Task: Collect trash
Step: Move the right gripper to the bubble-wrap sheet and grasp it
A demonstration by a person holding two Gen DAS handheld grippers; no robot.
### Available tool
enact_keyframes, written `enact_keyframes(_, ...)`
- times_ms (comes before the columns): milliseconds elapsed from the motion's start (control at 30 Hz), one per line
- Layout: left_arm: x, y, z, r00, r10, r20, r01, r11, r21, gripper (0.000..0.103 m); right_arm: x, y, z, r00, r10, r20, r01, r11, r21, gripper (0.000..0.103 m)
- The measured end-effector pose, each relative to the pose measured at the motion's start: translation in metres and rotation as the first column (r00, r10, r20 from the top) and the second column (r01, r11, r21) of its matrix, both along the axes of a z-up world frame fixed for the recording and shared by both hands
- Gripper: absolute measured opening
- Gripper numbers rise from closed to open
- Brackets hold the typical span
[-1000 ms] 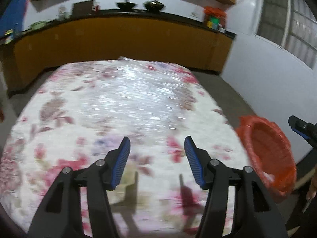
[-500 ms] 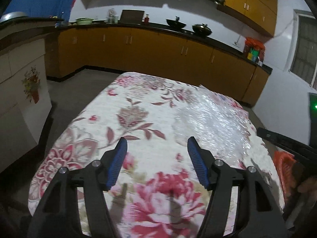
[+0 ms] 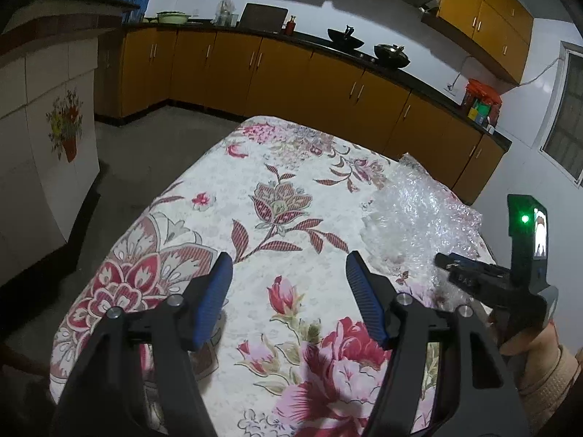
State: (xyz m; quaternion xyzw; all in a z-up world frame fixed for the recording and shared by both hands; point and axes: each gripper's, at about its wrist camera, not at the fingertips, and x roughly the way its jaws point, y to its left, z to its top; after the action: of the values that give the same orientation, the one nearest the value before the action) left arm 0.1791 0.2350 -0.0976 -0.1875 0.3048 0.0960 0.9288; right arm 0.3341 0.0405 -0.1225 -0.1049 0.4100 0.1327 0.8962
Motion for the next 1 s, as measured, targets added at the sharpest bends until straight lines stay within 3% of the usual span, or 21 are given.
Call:
enact_keyframes(67, 0.002, 0.001, -0.003, 1.0, -0.001, -0.004, 0.001, 1.0, -0.009, 0.064, -0.003, -0.004, 0.006, 1.0, 0.008, 0.004, -0.008, 1.0, 0.017, 0.006)
enact_keyframes(400, 0.002, -0.006, 0.001, 1.0, -0.011, 0.007, 0.011, 1.0, -0.014, 0.064, -0.03, -0.037, 0.036, 0.997, -0.015, 0.074, 0.009, 0.996, 0.085, 0.003)
enact_keyframes(533, 0.003, -0.012, 0.003, 1.0, -0.02, 0.012, 0.02, 1.0, -0.011, 0.064, -0.035, -0.049, 0.023, 1.0, 0.014, -0.003, -0.014, 0.997, 0.077, 0.004)
enact_keyframes(600, 0.003, -0.015, 0.005, 1.0, -0.026, 0.015, 0.027, 1.0, -0.011, 0.064, -0.036, -0.05, 0.017, 1.0, 0.011, -0.023, -0.009, 0.997, 0.082, 0.017)
enact_keyframes(667, 0.003, -0.018, 0.006, 0.999, -0.031, 0.017, 0.031, 0.999, -0.007, 0.064, -0.035, -0.05, 0.012, 1.0, -0.007, -0.03, 0.009, 0.996, 0.086, 0.051)
enact_keyframes(700, 0.003, -0.019, 0.007, 0.999, -0.034, 0.017, 0.034, 0.999, -0.006, 0.064, -0.034, -0.049, 0.009, 0.999, -0.011, -0.035, 0.014, 0.996, 0.082, 0.053)
enact_keyframes(833, 0.004, -0.021, 0.008, 0.999, -0.037, 0.015, 0.037, 0.999, 0.0, 0.064, -0.035, -0.041, -0.001, 0.999, -0.014, -0.03, 0.015, 0.999, 0.028, 0.052)
enact_keyframes(967, 0.008, -0.021, 0.008, 0.999, -0.036, 0.01, 0.037, 0.999, -0.014, 0.064, -0.041, -0.036, -0.002, 0.999, 0.012, -0.03, -0.012, 1.0, 0.007, 0.018)
enact_keyframes(1000, 0.01, -0.022, 0.008, 0.999, -0.039, 0.011, 0.039, 0.999, -0.018, 0.064, -0.042, -0.037, -0.001, 1.0, 0.01, -0.029, -0.009, 1.0, 0.013, 0.016)
